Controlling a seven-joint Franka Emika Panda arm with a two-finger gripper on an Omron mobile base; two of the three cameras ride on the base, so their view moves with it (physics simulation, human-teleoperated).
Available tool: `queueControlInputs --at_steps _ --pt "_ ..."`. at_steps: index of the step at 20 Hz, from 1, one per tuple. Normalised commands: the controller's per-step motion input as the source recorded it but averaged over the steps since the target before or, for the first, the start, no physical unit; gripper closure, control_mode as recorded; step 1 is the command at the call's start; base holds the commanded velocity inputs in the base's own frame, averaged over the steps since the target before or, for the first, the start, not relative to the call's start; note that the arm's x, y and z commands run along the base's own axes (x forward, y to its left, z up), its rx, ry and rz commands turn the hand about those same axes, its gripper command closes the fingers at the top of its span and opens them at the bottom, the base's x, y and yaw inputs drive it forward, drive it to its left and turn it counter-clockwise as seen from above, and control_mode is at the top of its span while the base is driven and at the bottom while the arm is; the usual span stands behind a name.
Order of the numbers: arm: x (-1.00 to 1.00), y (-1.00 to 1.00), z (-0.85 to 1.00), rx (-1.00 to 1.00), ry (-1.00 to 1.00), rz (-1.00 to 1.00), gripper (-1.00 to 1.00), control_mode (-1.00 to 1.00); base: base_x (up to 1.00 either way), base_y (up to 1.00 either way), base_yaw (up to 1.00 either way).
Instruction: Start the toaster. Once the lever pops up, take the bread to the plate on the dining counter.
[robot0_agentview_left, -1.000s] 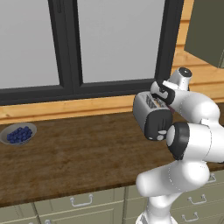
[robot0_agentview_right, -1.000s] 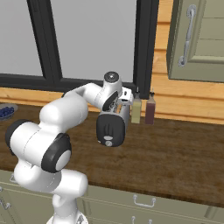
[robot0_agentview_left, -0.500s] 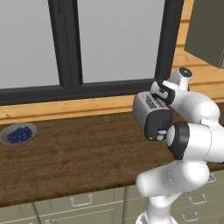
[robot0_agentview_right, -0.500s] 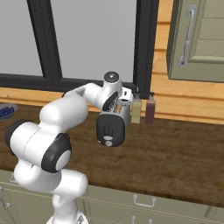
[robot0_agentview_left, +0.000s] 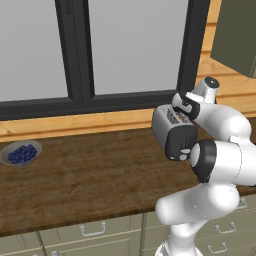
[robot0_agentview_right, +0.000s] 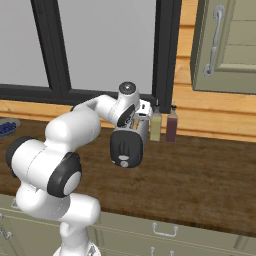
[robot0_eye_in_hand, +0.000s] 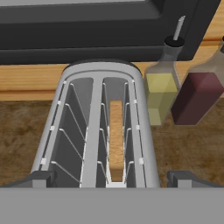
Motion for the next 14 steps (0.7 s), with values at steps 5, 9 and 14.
queueControlInputs --at_steps 5,9,14 --pt "0.0 0.0 0.0 0.0 0.0 0.0 -1.0 -1.0 0.0 0.0 0.0" --pt "0.0 0.0 0.0 0.0 0.0 0.0 -1.0 -1.0 0.0 0.0 0.0" --pt "0.0 0.0 0.0 0.0 0.0 0.0 -1.0 -1.0 0.0 0.0 0.0"
